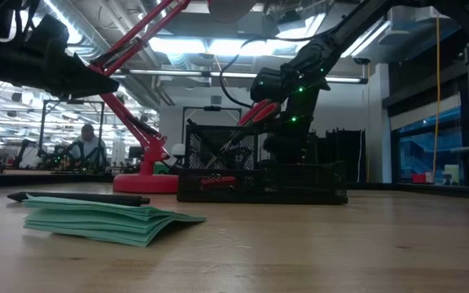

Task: Pick and place office supplies into organizer
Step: Put the top black pen into the black desk organizer

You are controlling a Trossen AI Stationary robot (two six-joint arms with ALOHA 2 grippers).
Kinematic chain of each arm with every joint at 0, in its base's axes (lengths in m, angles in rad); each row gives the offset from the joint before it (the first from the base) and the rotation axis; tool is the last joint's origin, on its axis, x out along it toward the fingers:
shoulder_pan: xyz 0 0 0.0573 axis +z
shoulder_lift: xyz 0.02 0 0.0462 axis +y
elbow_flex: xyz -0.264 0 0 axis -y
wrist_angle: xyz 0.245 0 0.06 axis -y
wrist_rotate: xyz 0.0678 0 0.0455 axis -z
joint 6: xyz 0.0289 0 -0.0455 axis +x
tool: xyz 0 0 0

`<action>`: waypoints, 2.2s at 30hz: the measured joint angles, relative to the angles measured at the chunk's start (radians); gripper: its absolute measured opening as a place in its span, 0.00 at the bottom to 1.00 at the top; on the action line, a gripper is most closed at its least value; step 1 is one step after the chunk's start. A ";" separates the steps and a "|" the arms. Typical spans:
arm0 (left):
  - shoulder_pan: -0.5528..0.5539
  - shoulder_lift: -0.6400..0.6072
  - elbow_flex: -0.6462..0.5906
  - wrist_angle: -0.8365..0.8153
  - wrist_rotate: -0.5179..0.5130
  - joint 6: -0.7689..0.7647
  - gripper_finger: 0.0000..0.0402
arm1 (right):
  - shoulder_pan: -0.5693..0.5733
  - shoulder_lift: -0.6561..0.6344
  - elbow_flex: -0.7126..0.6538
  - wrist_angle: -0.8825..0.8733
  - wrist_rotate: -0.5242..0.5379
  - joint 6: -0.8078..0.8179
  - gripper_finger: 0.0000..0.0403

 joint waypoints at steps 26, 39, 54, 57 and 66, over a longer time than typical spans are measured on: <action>0.000 0.000 0.000 0.000 0.000 0.000 0.29 | -0.005 0.000 0.000 0.025 -0.002 0.058 0.63; 0.000 0.000 0.000 0.000 0.000 0.000 0.29 | -0.081 0.000 0.000 0.031 -0.145 0.076 0.63; 0.000 0.000 0.000 0.000 0.000 0.037 0.29 | -0.080 0.000 0.072 -0.062 -0.154 0.079 0.63; 0.000 0.000 0.000 0.000 -0.001 0.037 0.29 | -0.080 0.000 0.087 -0.075 -0.159 0.078 0.63; 0.000 0.000 0.000 0.000 -0.001 0.052 0.29 | -0.094 0.058 0.087 -0.102 -0.177 0.076 0.63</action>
